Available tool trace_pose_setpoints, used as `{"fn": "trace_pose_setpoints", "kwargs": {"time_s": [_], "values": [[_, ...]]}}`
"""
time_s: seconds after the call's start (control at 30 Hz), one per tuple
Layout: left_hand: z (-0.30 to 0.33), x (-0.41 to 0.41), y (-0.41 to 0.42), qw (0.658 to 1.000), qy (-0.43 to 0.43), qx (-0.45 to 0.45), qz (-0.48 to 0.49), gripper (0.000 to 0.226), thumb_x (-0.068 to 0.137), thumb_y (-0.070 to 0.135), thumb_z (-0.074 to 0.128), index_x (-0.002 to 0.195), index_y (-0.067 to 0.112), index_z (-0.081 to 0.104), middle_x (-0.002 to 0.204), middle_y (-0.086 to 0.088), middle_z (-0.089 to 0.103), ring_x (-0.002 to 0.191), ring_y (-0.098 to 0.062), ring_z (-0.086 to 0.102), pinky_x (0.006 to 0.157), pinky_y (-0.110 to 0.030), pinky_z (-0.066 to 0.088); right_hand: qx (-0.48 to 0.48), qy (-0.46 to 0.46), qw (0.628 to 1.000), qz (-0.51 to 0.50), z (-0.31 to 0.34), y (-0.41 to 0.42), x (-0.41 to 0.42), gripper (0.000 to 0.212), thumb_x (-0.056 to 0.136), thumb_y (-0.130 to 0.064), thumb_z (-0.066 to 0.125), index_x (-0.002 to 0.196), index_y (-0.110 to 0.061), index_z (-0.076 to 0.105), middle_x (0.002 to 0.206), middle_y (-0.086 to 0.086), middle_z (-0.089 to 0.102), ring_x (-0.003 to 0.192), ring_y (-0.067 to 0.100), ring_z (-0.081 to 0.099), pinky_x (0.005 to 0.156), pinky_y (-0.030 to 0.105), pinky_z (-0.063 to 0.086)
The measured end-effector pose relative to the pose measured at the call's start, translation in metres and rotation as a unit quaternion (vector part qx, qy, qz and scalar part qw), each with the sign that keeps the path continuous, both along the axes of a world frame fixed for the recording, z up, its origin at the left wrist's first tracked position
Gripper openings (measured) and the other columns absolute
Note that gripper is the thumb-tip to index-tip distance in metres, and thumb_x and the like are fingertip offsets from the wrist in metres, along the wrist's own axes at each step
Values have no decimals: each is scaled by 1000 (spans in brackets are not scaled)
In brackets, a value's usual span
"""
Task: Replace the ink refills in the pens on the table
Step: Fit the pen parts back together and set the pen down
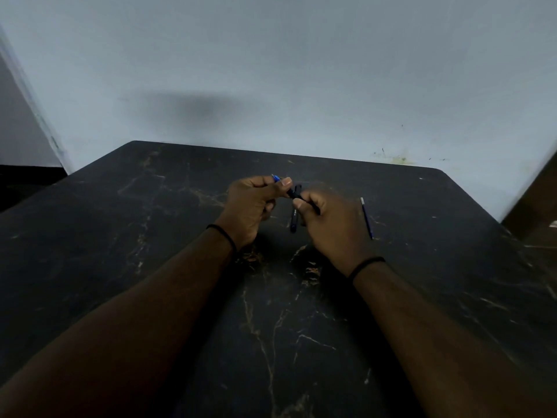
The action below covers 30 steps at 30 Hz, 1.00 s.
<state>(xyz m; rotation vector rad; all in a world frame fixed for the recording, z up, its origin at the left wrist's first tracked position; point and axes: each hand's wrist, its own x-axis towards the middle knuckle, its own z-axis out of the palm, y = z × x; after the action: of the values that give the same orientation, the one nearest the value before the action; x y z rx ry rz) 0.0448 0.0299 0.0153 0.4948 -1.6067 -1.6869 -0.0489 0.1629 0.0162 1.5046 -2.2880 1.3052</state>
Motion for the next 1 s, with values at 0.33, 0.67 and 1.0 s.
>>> {"fn": "trace_pose_setpoints", "kwargs": {"time_s": [0.33, 0.67, 1.0], "values": [[-8, 15, -39, 856, -262, -325, 305, 50, 81, 53, 71, 119, 22, 63, 113, -7, 60, 92, -15, 59, 79, -31, 51, -28, -24, 998, -41, -6, -3, -11, 28, 102, -38, 45, 80, -24, 55, 72, -1, 61, 69, 16, 58, 67, 39, 49], [-7, 14, -39, 785, -412, -415, 203, 24, 82, 44, 72, 96, 25, 77, 108, -5, 72, 102, -24, 63, 92, -39, 52, -30, 30, 998, -47, -13, -7, -16, 24, 100, -40, 48, 85, -25, 58, 74, -5, 59, 70, 15, 57, 64, 33, 46], [-2, 11, -23, 894, -202, -360, 173, 23, 86, 7, 70, 108, 14, 72, 106, 0, 72, 93, -10, 63, 81, -17, 46, -48, 61, 995, -57, -13, -7, -20, 15, 88, -30, 59, 88, -22, 71, 73, -7, 64, 68, 12, 58, 59, 26, 41]]}}
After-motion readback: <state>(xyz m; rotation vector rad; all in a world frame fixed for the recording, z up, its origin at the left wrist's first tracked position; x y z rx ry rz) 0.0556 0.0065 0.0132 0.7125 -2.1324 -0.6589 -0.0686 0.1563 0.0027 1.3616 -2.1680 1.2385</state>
